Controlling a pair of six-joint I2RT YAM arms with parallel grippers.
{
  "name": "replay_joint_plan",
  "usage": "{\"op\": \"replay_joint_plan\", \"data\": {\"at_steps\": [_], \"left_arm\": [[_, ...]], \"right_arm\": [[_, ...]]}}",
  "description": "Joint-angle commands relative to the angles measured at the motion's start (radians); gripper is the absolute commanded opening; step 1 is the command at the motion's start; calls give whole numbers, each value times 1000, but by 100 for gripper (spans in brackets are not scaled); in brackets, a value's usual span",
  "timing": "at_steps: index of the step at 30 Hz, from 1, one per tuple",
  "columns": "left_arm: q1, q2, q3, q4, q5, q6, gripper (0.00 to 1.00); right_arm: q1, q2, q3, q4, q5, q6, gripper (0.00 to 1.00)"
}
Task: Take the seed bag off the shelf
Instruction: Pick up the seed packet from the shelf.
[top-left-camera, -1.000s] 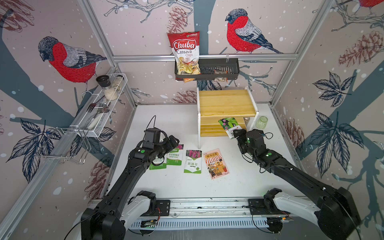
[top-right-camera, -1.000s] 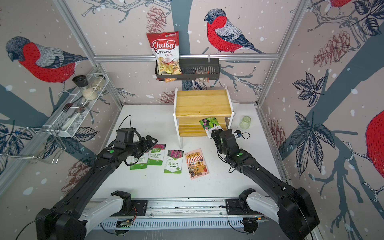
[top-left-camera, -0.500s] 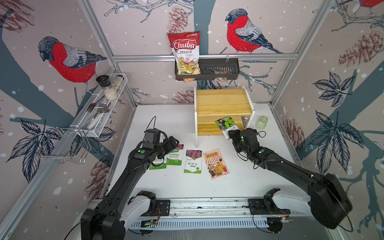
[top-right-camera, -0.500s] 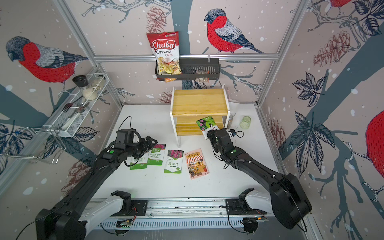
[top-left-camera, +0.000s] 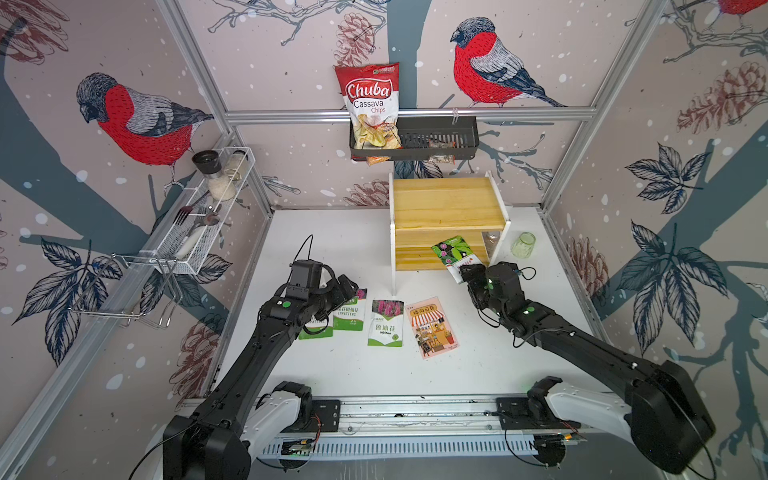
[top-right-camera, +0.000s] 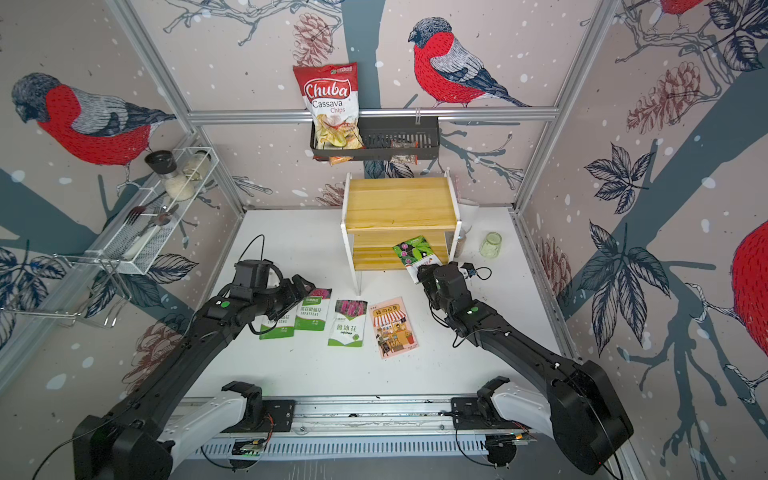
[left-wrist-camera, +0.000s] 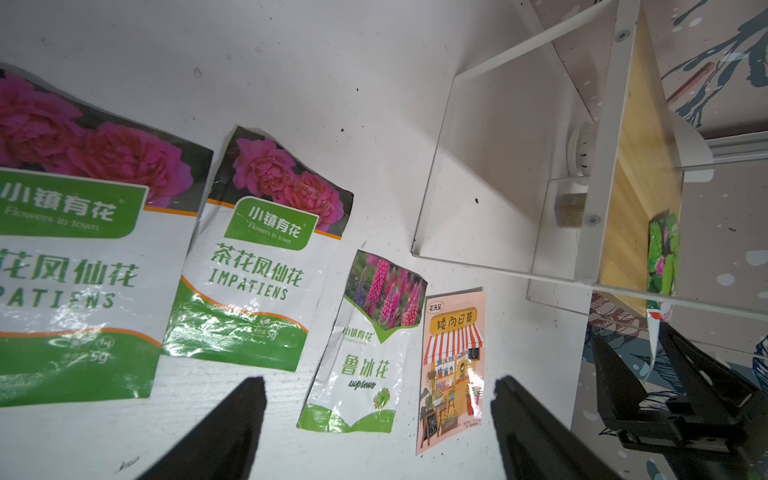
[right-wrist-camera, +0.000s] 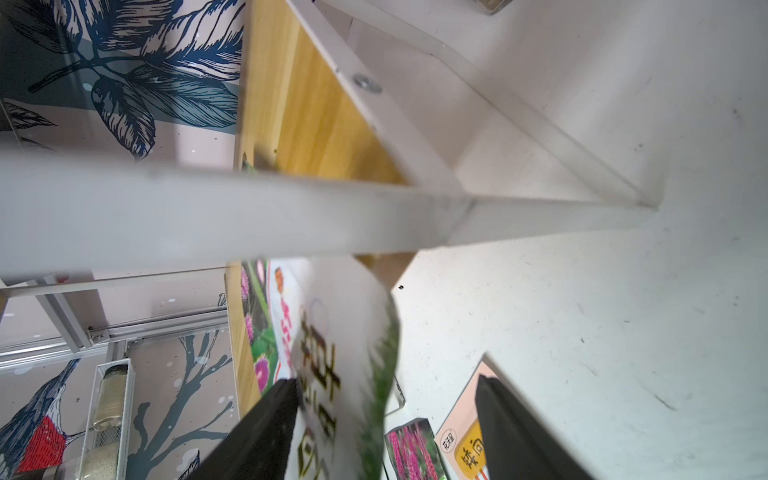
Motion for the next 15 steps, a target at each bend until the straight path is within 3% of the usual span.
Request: {"op": "replay_joint_plan", "data": {"at_steps": [1,15], "left_arm": [[3,2,10,17,9,7,89],[6,-1,-2,25,16,10,89]], "right_arm": [[3,-2,13,54,-9,-26,73],[8,-6,10,102,-48,-28,57]]}}
